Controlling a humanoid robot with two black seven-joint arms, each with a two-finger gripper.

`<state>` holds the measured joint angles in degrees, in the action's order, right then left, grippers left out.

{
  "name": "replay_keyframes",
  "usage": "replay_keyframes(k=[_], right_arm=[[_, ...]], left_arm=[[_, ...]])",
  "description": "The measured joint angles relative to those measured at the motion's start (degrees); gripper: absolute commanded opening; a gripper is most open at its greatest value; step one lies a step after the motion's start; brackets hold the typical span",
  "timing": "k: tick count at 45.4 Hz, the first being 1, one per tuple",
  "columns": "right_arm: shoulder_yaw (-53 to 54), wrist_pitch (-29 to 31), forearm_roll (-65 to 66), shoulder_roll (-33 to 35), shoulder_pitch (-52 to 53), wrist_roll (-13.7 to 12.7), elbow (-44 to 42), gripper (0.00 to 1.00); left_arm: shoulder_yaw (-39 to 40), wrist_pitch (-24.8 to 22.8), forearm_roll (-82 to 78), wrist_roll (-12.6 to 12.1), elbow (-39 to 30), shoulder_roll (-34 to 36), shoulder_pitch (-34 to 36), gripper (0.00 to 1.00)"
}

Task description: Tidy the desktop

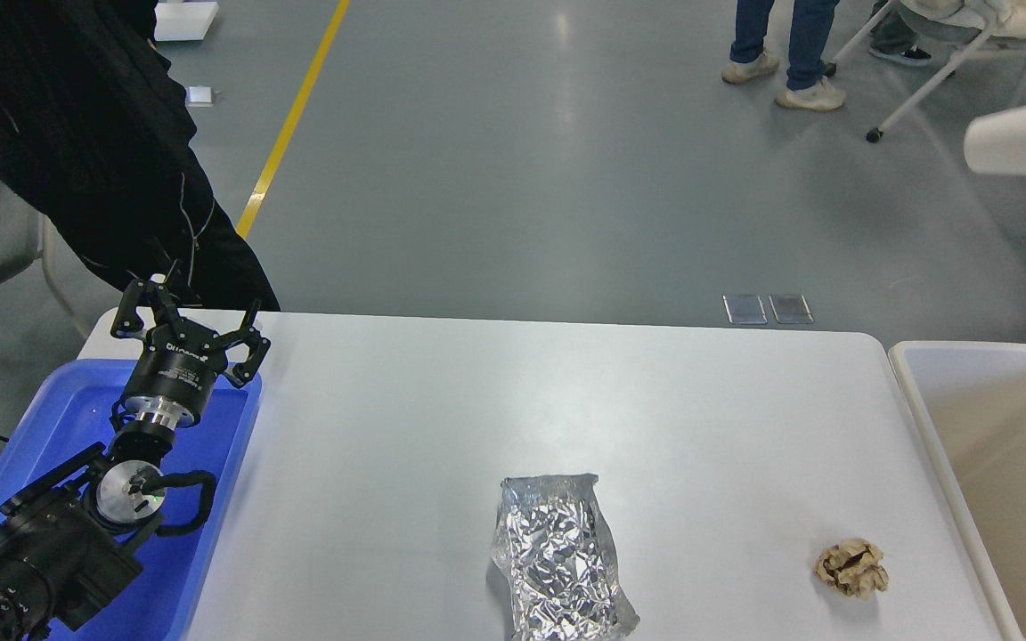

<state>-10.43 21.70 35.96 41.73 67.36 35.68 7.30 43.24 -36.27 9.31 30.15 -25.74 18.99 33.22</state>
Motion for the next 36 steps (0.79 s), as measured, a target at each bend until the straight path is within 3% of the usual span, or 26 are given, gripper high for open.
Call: replay_keyframes(k=[4,17,24,30,36], right_arm=[[0.05,-0.27,-0.22,-2.14,-2.67,-2.68,-4.97,0.00],[0.63,-3.70,-1.48,-6.10,-10.55,-20.55,-13.43,0.00],[0.79,-6.31,-3.41,-7.02,-13.47,-28.32,-14.78,0.00],[0.89,-9.18,-5.40,-7.70,-15.61,-33.73,-15.39,0.00],[0.95,-12.11,-6.68,-8.79,-17.72,-36.88,-15.68,0.00]], left_arm=[[0.00,-0.01,0.00,0.00,0.00,0.00,0.00,1.00],[0.00,0.00,0.00,0.00,0.01,0.00,0.00,1.00],[0.00,0.00,0.00,0.00,0.00,0.00,0.00,1.00],[0.00,0.01,0.00,0.00,0.00,0.00,0.00,1.00],[0.00,0.04,0.00,0.00,0.00,0.00,0.00,1.00]])
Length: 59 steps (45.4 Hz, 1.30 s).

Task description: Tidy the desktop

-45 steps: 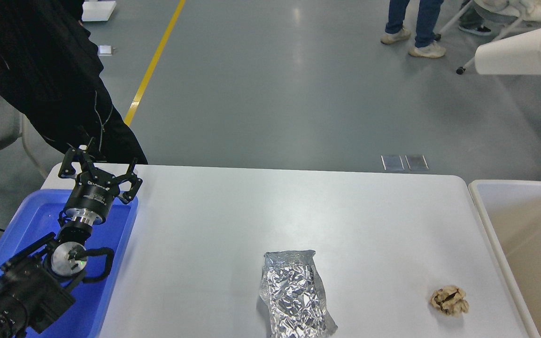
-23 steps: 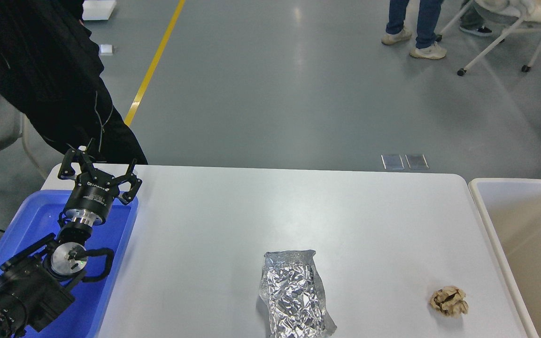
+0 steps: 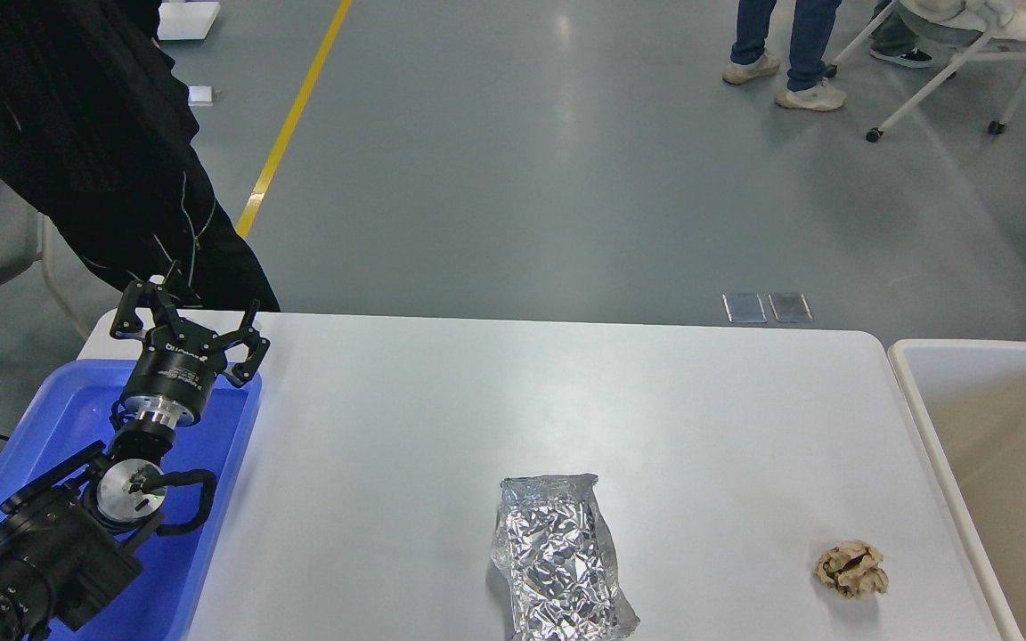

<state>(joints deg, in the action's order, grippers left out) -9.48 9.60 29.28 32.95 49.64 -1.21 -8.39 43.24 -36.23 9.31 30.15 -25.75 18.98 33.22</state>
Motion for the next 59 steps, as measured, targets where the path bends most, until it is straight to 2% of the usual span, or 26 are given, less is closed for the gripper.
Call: replay_keyframes(k=[11,37,41,45,51,59], right_arm=[[0.11,-3.41,-1.30,-3.27,-4.59,-2.62,-0.33,0.00],[0.16,-6.55,-2.74,-10.86,-11.22,-3.61,-0.04,0.02],[0.16,-6.70,-2.83,-11.20,-11.42,-3.62,0.03,0.38],[0.17,-7.38,-2.89,-11.42,-11.54,-3.62,0.05,0.66],[0.21,-9.05,-2.95,-11.62,-11.61,-3.45,0.11,0.98],[0.44,-10.35,-2.97,-11.83,-11.37,-3.34,0.45,0.99]], left_arm=[[0.00,0.00,0.00,0.00,0.00,0.00,0.00,1.00],[0.00,0.00,0.00,0.00,0.00,0.00,0.00,1.00],[0.00,0.00,0.00,0.00,0.00,0.00,0.00,1.00],[0.00,0.00,0.00,0.00,0.00,0.00,0.00,1.00],[0.00,0.00,0.01,0.00,0.00,0.00,0.00,1.00],[0.00,0.00,0.01,0.00,0.00,0.00,0.00,1.00]])
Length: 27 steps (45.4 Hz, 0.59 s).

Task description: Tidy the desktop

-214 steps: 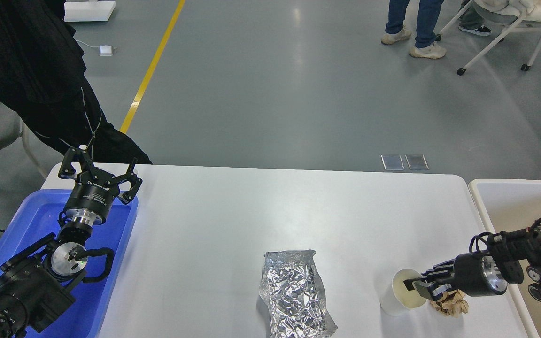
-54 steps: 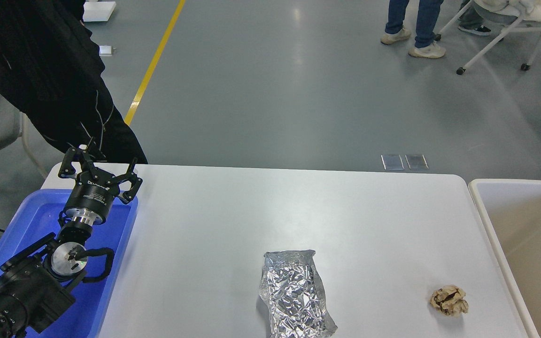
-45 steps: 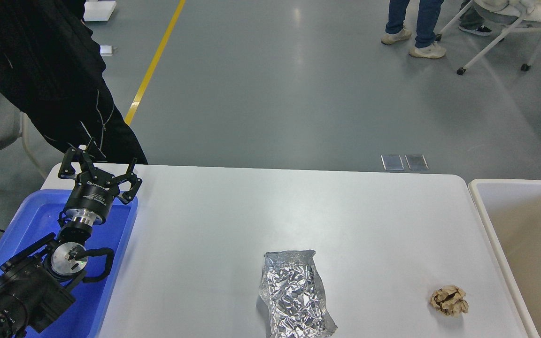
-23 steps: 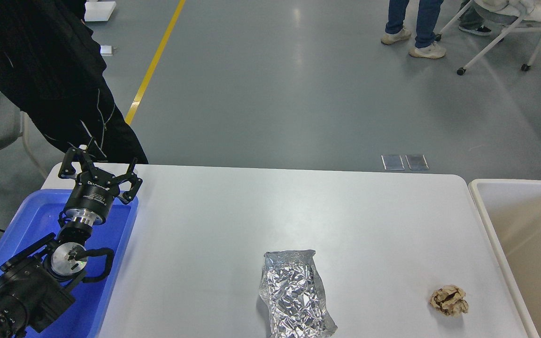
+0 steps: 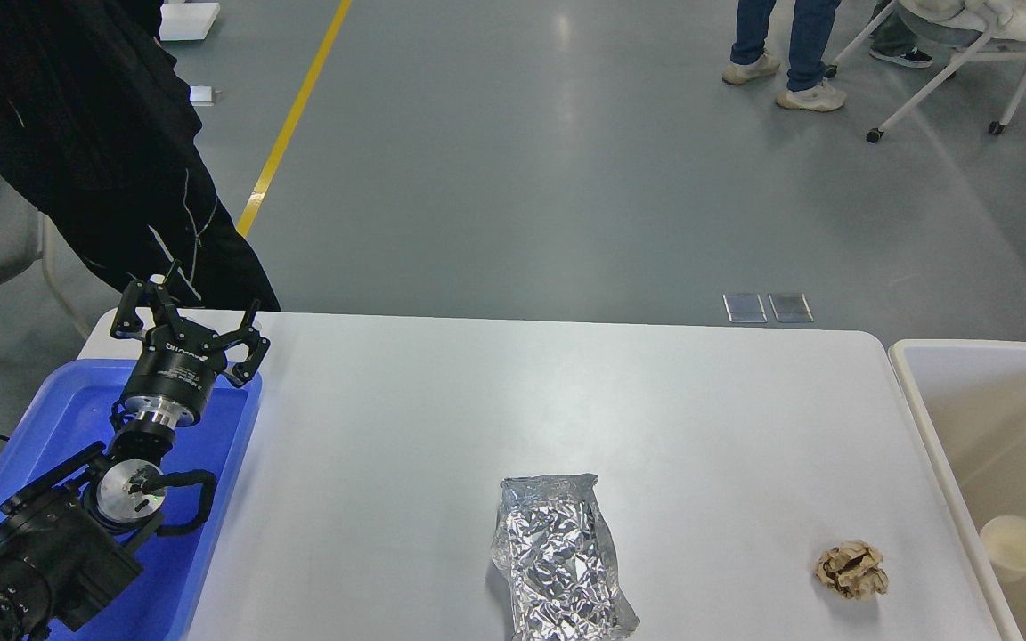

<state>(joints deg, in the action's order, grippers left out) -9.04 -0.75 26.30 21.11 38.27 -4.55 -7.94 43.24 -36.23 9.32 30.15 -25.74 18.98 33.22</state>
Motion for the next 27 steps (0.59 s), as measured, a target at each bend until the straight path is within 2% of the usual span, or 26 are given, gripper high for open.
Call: replay_keyframes(k=[9,18,27], right_arm=[[3.83,-0.27,-0.03,0.08,1.34,0.03,1.33,0.99],[12.26,-0.50,-0.06,2.70,5.89,0.10,2.78,1.00],[23.79,-0.66,-0.11,8.53,11.71,0.26,10.78,1.00]], left_arm=[[0.00,0.00,0.00,0.00,0.00,0.00,0.00,1.00],[0.00,0.00,0.00,0.00,0.00,0.00,0.00,1.00],[0.00,0.00,0.00,0.00,-0.02,0.00,0.00,1.00]])
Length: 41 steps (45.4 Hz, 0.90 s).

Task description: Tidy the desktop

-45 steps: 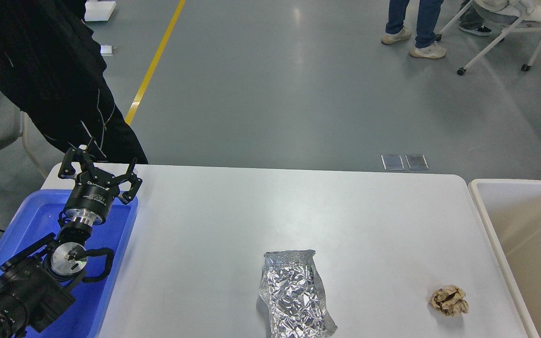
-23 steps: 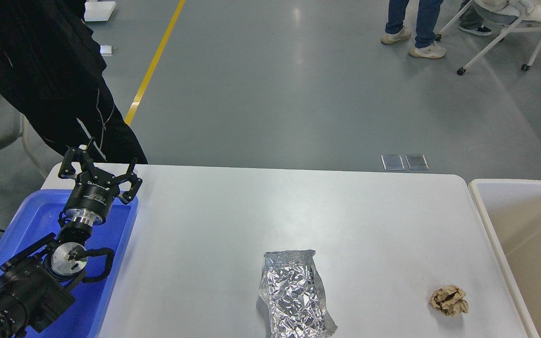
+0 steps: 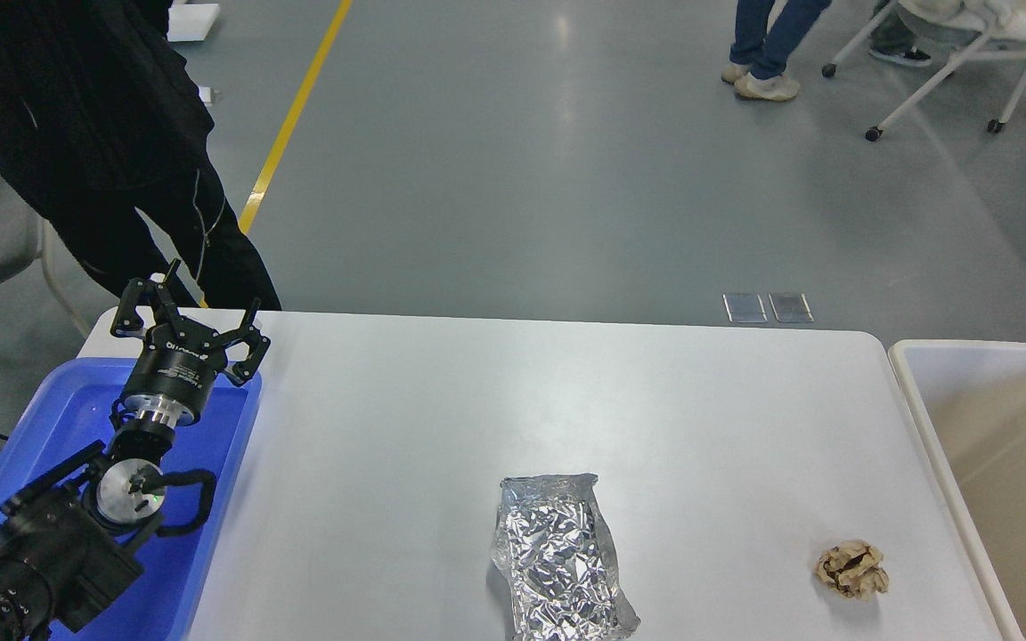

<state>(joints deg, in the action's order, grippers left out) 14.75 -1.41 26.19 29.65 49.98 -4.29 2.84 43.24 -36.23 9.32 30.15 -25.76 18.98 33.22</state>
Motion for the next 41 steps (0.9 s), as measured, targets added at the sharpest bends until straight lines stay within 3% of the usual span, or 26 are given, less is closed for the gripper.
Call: replay_keyframes(k=[14,33,37,41], right_arm=[[23.84,0.29,0.07,7.75,3.55,0.09,19.97,1.00],[45.11,0.53,0.09,8.00,4.40,0.54,37.41,1.00],[47.88,0.67,0.08,7.98,4.15,2.68,39.86,1.00],[49.68,0.68,0.09,7.77,3.32,6.86,41.36,1.00]], left_arm=[[0.00,0.00,0.00,0.00,0.02,0.00,0.00,1.00],[0.00,0.00,0.01,0.00,0.02,0.00,0.00,1.00],[0.00,0.00,0.00,0.00,0.02,0.00,0.00,1.00],[0.00,0.00,0.00,0.00,0.02,0.00,0.00,1.00]])
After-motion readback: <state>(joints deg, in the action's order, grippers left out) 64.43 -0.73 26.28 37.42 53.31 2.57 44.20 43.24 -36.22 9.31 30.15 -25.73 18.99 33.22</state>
